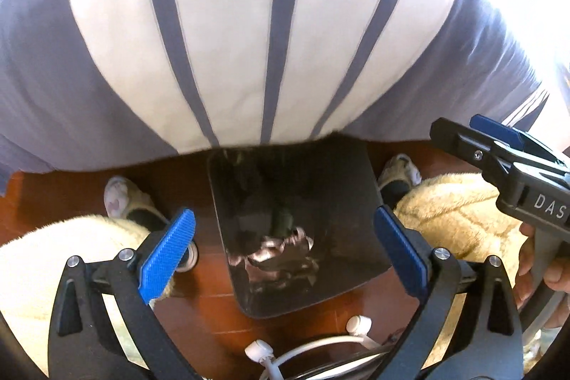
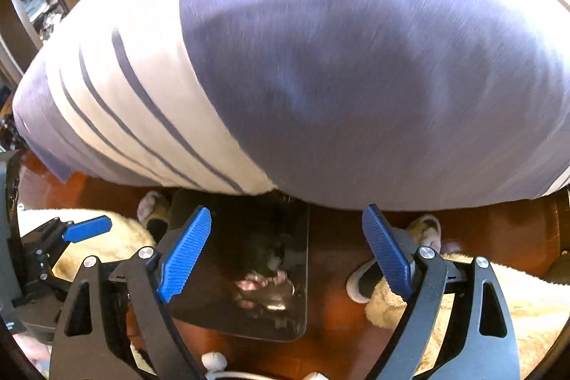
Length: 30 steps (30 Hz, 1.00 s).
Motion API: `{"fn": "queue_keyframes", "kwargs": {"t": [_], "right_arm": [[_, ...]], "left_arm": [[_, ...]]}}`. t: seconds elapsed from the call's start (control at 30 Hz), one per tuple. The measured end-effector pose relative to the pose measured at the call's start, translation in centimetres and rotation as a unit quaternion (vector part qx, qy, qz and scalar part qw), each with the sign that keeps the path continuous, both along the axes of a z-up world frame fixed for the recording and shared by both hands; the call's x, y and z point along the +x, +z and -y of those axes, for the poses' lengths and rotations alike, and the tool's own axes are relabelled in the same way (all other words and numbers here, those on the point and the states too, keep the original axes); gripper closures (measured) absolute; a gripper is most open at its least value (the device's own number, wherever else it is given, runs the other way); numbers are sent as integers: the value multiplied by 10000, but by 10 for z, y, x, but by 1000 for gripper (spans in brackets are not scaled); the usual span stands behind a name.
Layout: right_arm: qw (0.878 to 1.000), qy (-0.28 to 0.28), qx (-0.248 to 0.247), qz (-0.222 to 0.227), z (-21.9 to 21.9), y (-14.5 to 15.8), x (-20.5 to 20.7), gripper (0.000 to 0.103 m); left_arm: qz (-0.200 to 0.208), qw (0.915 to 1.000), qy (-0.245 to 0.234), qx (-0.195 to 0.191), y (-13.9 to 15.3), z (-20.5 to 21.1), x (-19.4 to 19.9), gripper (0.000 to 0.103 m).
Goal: Collect trash
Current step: 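Open both grippers to drop the ribbon and soap box into the bin, then raise both open grippers back over the bed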
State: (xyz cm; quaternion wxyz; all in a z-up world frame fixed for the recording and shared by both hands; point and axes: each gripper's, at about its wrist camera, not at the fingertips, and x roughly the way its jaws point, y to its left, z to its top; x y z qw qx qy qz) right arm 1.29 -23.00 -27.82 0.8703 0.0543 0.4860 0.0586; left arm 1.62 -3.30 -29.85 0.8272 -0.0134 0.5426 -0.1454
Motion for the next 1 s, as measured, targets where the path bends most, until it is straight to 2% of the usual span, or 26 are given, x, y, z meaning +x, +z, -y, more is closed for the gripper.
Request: {"fn": "queue_keyframes", "kwargs": {"t": [0.27,0.4,0.57,0.77,1.0], "right_arm": [[9969,-141,51,774,11,62,-7,15],[9918,-211,6,1259,18,99,-11,13],[9860,-280,-27,1642,27,131,-6,10],[9814,-341,-99,1888,30,155,14,10],[9800,-346,-201,1952,32,163,50,10]], "left_arm": [[746,9971,108,59,68,-5,0,8],[1167,9929,211,40,106,-12,4,8],[1582,9869,319,57,144,-17,12,8],[1878,9812,431,76,174,-20,34,8],[1993,9790,367,205,184,-19,70,8]]}}
